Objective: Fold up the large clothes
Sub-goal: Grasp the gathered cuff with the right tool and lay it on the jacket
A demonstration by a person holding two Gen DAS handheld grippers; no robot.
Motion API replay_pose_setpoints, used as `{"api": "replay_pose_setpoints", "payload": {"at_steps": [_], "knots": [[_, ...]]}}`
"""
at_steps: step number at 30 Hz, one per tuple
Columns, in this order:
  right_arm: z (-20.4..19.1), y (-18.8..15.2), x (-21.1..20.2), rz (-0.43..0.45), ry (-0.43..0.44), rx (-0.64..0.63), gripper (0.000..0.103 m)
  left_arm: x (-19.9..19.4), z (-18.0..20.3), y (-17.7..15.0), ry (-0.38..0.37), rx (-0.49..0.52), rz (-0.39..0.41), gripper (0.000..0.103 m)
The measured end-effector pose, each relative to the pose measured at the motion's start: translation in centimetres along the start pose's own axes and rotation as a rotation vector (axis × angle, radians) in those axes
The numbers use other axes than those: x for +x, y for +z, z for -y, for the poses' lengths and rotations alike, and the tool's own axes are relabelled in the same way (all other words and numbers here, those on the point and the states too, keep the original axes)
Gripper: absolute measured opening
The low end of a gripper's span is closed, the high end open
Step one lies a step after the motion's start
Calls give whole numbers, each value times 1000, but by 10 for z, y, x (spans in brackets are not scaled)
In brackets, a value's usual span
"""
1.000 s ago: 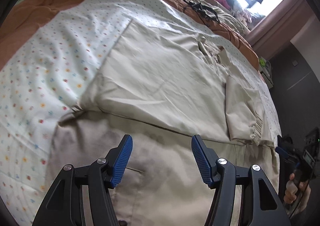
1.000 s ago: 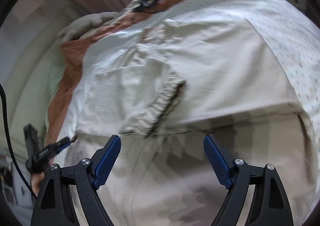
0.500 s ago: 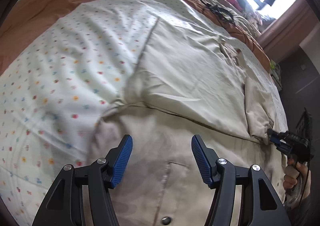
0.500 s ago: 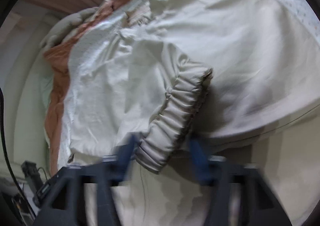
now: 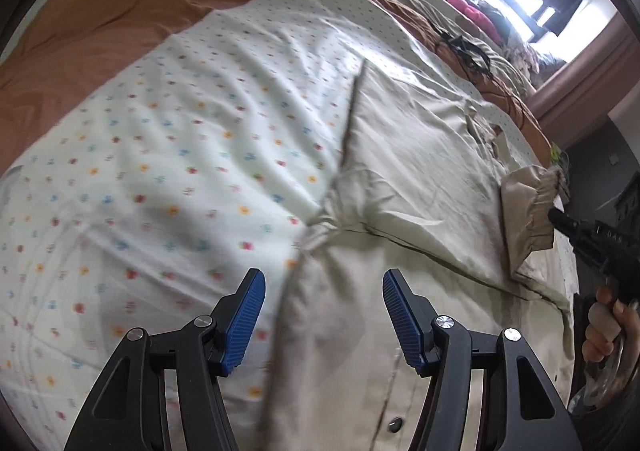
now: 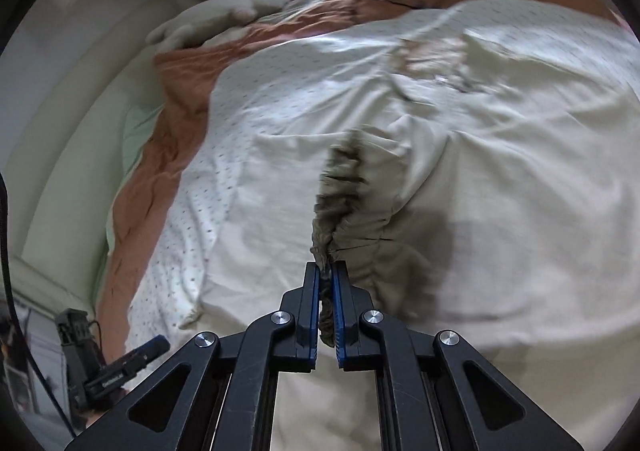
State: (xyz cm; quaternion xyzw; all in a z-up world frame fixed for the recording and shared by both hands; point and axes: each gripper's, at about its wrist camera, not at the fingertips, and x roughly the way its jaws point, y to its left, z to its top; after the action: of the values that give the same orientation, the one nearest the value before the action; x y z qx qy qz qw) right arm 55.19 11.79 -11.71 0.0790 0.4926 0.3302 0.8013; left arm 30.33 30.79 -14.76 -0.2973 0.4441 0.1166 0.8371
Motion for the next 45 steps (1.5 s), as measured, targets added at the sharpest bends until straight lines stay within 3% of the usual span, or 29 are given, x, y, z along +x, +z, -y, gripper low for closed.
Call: {"api": "replay_pose_setpoints", "payload": {"at_steps": [4, 5, 6, 7, 9, 15, 31, 40, 42, 45], "knots": [[-33, 2, 19, -18, 15, -56, 11, -6, -17, 0, 23, -13, 2, 63], [-40, 1, 24, -35, 57, -52, 29, -7, -19, 0, 27, -17, 1, 63], [-45, 0, 28, -54, 78, -49, 59, -8, -23, -1, 31, -23, 0, 63], [-47, -2, 29, -48, 76, -53, 66, -9, -26, -2, 34, -28, -1, 63], [-51, -6, 25, -16, 46, -81, 66, -10, -28, -4, 37, -35, -2, 63], [-28, -15, 14, -37, 19, -53, 66, -11, -25, -13, 26, -36, -14, 63], [77, -58, -91, 47, -101, 15, 66, -29, -6, -63, 3, -30, -11, 63], [133, -99, -145, 92, -161, 51, 66, -39, -5, -93, 21, -21, -13, 44], [148, -113, -158, 101, -182, 62, 66, -40, -10, -102, 39, -40, -11, 31], [174, -132, -176, 111, -211, 90, 66, -40, -17, -113, 29, -69, -22, 29]]}}
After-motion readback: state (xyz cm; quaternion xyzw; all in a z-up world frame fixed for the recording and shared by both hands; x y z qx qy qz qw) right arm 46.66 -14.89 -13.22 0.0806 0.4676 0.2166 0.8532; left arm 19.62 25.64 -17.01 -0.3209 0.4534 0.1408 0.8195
